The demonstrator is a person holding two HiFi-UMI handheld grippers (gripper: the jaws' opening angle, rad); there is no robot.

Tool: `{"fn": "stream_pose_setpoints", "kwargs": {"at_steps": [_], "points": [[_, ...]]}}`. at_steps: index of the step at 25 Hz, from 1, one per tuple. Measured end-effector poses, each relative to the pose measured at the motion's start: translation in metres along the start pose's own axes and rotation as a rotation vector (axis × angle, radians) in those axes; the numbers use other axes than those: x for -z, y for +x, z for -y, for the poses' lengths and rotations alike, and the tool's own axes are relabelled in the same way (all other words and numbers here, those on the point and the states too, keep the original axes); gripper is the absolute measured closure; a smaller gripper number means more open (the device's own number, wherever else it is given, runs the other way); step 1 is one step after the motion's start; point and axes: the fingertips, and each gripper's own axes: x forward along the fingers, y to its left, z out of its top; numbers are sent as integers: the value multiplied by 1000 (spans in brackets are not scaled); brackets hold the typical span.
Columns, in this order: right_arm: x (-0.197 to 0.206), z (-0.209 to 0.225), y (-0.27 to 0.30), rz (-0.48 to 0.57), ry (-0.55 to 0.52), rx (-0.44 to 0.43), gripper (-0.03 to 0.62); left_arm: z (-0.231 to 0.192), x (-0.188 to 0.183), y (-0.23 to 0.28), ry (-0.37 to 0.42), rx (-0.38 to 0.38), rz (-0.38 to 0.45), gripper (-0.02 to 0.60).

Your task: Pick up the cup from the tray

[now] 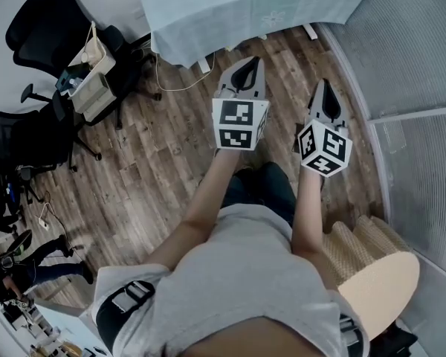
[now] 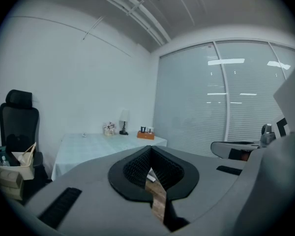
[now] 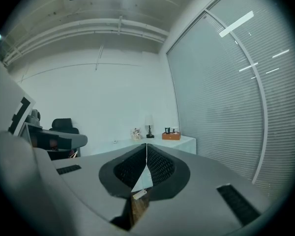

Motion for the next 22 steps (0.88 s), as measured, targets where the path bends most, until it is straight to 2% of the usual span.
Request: {"fn": "stream_pose_setpoints", "kwargs": {"at_steps": [9, 22], "points": [[6, 36, 98, -24, 8, -25, 585, -13, -4, 96, 9, -24, -18, 577], [-36, 111, 288, 1, -17, -65, 585, -38, -54, 286, -7, -75, 18, 577]]}}
